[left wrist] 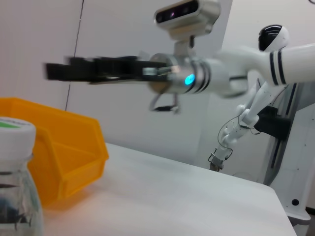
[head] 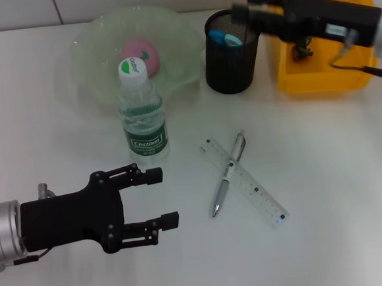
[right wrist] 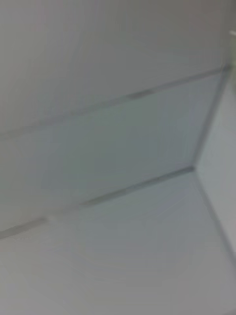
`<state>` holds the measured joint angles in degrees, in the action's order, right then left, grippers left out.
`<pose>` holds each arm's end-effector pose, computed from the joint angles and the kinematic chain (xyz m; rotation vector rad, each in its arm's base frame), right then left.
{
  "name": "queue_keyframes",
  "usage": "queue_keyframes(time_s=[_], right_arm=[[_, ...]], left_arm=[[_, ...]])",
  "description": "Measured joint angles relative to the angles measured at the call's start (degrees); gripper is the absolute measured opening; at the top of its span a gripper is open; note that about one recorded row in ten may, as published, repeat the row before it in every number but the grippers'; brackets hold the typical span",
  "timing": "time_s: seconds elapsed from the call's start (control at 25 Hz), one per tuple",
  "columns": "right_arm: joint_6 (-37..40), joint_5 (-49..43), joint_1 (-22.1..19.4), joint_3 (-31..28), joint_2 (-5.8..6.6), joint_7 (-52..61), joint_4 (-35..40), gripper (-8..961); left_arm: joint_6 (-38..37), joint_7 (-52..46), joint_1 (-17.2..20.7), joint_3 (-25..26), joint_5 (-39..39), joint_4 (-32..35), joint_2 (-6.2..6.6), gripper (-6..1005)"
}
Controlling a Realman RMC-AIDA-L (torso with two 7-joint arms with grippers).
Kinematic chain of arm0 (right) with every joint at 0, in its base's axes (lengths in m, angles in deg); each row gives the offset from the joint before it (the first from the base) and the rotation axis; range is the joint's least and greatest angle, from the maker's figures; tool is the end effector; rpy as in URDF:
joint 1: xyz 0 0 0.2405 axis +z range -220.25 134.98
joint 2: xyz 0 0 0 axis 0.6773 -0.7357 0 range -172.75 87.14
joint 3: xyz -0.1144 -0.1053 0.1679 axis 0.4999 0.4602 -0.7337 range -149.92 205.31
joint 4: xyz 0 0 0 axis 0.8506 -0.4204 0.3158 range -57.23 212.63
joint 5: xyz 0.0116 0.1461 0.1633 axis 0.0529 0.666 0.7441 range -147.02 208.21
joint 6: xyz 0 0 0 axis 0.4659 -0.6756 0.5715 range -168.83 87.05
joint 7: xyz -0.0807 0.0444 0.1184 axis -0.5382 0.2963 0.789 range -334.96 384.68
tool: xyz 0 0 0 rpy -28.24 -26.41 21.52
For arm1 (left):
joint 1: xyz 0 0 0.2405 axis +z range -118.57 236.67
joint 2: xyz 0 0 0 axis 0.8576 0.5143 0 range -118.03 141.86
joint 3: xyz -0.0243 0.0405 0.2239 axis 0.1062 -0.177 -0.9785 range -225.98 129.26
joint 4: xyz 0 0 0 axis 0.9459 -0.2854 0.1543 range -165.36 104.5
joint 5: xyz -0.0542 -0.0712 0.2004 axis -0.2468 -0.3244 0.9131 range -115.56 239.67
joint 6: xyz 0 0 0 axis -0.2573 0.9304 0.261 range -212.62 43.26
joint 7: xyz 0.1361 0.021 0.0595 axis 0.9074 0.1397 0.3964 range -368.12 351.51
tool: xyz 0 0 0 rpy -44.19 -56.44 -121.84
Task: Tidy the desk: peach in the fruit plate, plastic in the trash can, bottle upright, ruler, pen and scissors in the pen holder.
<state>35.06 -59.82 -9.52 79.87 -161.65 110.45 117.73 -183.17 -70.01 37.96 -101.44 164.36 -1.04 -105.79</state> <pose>0.1868 0.3829 0.0226 -2.4847 0.6300 0.9634 -0.2604 0.2531 -0.0187 -2.8569 -0.4323 -0.9258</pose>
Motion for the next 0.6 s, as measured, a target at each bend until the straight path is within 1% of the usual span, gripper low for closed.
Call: queue_keyframes(time_s=[0.08, 0.12, 0.2, 0.28, 0.36, 0.4, 0.44, 0.56, 0.6], right_arm=[[5.3, -7.9, -2.7, 0.3, -0.04, 10.5, 12.1, 608], [7.7, -11.0, -3.6, 0.2, -0.12, 14.6, 17.0, 608], [12.9, -16.9, -4.5, 0.0, -0.25, 22.6, 25.4, 608], [17.9, -22.3, -4.5, 0.2, -0.26, 30.4, 32.0, 608], [21.9, -26.8, -3.6, 0.5, -0.28, 36.8, 36.1, 609], [25.7, -31.5, -1.7, 1.8, -0.19, 43.8, 38.8, 609], [25.7, -31.5, -1.7, 1.8, -0.19, 43.8, 38.8, 609], [29.8, -38.1, 2.0, 5.3, -0.04, 52.2, 40.5, 609], [30.3, -41.3, 3.9, 7.5, -0.11, 54.6, 40.9, 608]], left_arm=[[-0.1, 0.1, 0.0, 0.0, 0.0, 0.0, -0.04, 698], [-0.1, 0.1, 0.0, 0.0, 0.0, 0.0, -0.04, 698], [-0.1, 0.2, 0.0, 0.0, 0.0, 0.0, -0.05, 697], [-0.1, 0.3, 0.0, 0.0, 0.1, 0.0, -0.07, 697], [-0.1, 0.3, 0.0, 0.0, 0.1, 0.0, -0.07, 697], [-0.1, 0.3, 0.0, 0.0, 0.1, 0.0, -0.07, 697], [-0.1, 0.3, 0.0, 0.0, 0.1, 0.0, -0.07, 697], [-0.1, 0.3, 0.0, 0.0, 0.0, 0.1, -0.07, 696], [-0.1, 0.3, -0.1, 0.0, 0.0, 0.1, -0.07, 696]])
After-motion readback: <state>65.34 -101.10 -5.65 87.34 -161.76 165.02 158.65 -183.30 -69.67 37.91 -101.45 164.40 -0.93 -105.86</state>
